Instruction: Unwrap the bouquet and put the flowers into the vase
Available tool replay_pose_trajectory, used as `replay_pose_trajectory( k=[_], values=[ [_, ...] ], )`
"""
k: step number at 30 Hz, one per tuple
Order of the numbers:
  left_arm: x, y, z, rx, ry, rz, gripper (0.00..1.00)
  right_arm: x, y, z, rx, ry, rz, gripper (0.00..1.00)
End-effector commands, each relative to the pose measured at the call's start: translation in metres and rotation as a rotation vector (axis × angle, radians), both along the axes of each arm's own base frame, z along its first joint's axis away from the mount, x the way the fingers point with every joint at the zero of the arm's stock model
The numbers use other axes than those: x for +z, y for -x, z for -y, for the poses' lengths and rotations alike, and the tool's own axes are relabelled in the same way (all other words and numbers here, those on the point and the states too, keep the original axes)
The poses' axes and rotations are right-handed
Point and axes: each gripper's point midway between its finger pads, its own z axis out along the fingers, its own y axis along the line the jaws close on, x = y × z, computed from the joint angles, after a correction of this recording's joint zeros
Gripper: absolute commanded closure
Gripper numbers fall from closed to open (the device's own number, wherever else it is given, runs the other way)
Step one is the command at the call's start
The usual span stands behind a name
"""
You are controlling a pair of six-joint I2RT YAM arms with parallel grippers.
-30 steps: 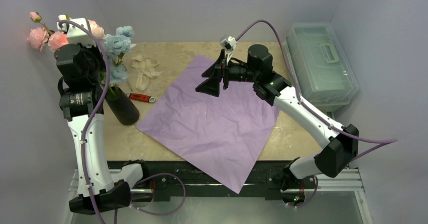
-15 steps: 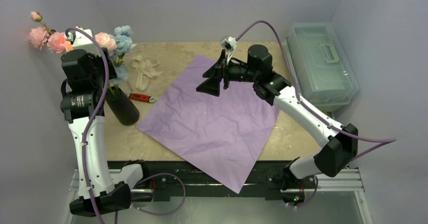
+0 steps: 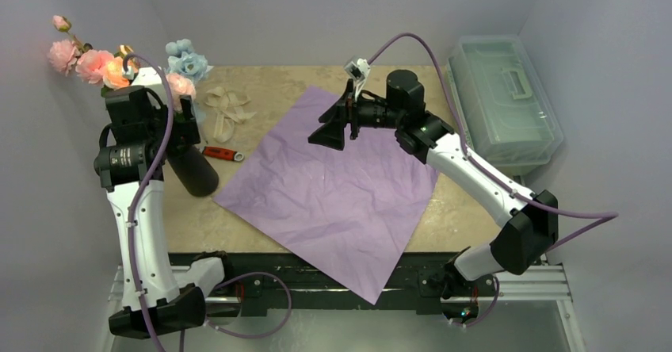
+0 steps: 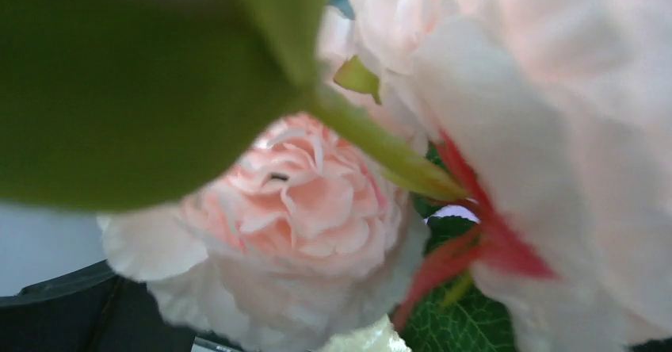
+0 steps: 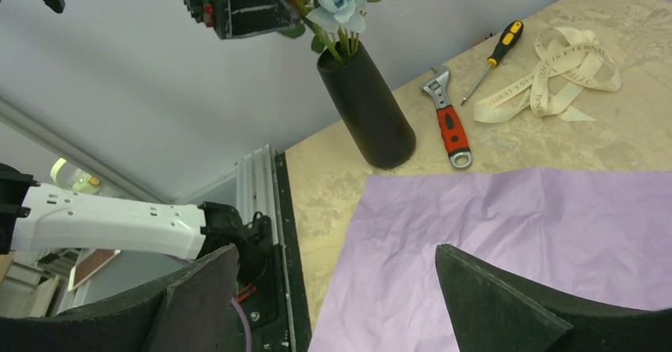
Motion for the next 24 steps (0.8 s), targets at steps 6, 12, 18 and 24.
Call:
replay_pose_trajectory(
  k=[6,12,18,24],
  values=[
    [-0.009,0.037,0.017,-0.172,-0.057,-0.148,0.0,-0.009,-0.002,0.003,0.006,0.022,-0.016,0.02],
    [-0.017,0.057,0.021,-0.221,-0.091,-0.186,0.0,-0.014,-0.005,-0.001,0.013,0.027,-0.027,0.02],
    [-0.007,0.076,0.011,-0.157,-0.176,-0.122,0.0,-0.019,-0.006,-0.001,0.01,0.035,-0.038,0.02],
    [0.015,0.084,0.012,-0.157,-0.221,-0.027,0.0,-0.023,-0.007,-0.002,0.01,0.041,-0.048,0.02]
  ],
)
